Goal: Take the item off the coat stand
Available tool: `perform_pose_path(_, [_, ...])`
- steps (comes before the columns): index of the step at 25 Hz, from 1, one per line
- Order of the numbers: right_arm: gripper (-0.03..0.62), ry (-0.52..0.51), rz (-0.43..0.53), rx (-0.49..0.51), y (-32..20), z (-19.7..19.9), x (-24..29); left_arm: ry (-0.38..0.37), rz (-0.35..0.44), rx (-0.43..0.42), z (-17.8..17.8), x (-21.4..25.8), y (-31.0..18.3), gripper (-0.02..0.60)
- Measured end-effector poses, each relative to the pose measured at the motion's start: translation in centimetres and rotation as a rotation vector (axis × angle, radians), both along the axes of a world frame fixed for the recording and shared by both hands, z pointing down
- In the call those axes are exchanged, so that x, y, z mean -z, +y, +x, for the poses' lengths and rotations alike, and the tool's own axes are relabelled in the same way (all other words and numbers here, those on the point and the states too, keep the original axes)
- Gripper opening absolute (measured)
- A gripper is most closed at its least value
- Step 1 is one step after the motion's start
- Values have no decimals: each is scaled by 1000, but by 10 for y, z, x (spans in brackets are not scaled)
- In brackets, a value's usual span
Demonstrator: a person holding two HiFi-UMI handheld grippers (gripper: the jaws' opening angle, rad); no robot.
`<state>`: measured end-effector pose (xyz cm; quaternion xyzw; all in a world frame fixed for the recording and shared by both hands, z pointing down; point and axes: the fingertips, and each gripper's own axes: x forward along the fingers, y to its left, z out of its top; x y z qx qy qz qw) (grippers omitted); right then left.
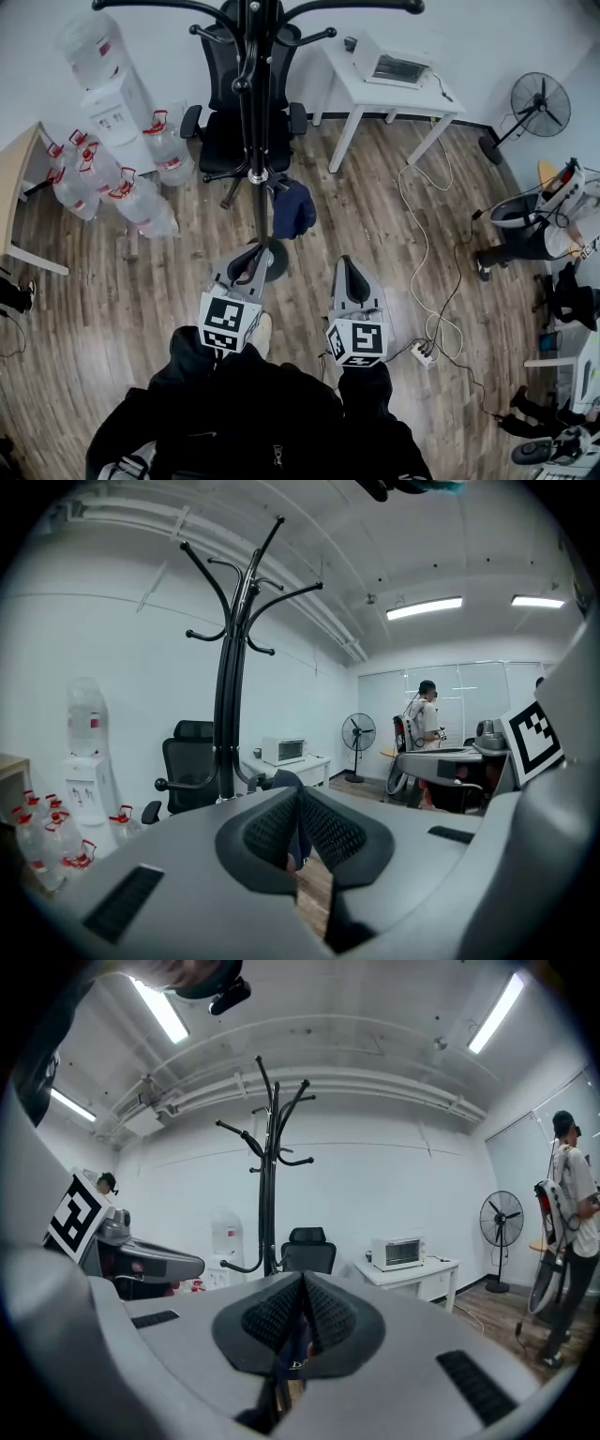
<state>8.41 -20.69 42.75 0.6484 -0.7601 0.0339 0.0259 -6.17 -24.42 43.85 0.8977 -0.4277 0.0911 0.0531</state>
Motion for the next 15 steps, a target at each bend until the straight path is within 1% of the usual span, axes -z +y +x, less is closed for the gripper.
perform_pose_path(9, [15, -7, -31, -73, -44, 3, -12, -22, -17, -55, 10, -15, -57, 37])
perform_pose_path(12, [15, -7, -39, -101, -53, 8, -16, -32, -24, -89, 19, -20, -71, 38])
perform_pose_path(15, [15, -6, -44, -133, -57, 14, -18, -23, -39, -132, 31, -25, -79, 38])
